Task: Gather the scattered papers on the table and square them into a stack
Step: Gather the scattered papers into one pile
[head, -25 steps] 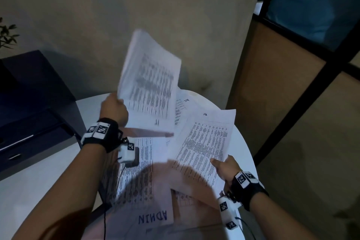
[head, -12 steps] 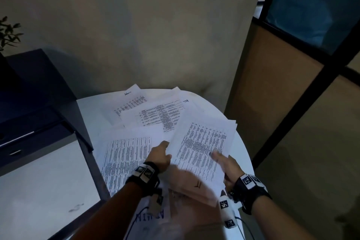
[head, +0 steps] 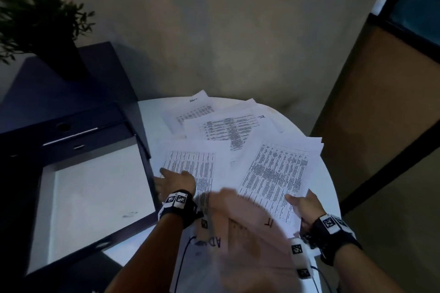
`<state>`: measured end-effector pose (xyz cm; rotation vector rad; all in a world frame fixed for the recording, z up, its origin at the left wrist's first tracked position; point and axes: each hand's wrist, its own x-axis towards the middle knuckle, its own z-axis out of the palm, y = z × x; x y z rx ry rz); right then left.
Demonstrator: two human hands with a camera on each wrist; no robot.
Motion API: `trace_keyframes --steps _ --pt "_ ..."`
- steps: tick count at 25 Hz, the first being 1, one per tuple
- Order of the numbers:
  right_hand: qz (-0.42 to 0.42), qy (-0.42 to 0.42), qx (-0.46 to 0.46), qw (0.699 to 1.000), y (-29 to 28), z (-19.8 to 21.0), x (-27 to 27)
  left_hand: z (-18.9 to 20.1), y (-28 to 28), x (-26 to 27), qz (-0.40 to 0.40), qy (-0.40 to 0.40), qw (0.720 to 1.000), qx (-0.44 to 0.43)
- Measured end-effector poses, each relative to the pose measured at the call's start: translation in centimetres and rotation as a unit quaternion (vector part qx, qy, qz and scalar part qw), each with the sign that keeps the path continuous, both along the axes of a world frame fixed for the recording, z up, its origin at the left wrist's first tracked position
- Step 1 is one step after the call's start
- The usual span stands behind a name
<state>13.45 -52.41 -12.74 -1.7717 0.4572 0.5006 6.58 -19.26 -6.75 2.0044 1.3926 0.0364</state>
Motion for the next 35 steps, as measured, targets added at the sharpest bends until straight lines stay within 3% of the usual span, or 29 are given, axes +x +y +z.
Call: trace_keyframes --steps 4,9,22,26,30,35 --pt "0.027 0.004 -0.002 1.0 -0.2 -0.2 -0.1 -0.8 0.0 -0.9 0.055 -0.052 0.997 -0.006" --pt "0.032 -0.006 0.003 0.999 -0.2 0.1 -0.5 -0.4 -0.3 -1.4 0.008 -0.002 1.0 -0.012" --pt "0.013 -0.006 0.042 0.999 -0.1 -0.5 -0.6 -0.6 -0.6 -2.8 -0.031 -0.001 0.999 0.029" --pt "0.03 0.003 0.016 0.999 -0.2 -0.3 -0.7 -1.0 -1.4 -3.0 -0.039 -0.008 0.998 0.058" --pt "0.039 -0.011 0.018 0.999 -0.3 -0.4 -0.5 -0.9 -1.1 -2.8 -0.033 0.001 0.999 0.007" --pt "0.031 -0.009 0.038 0.999 -0.5 -1.2 -0.3 -0.7 -1.1 -2.1 -0.061 0.007 0.994 0.092"
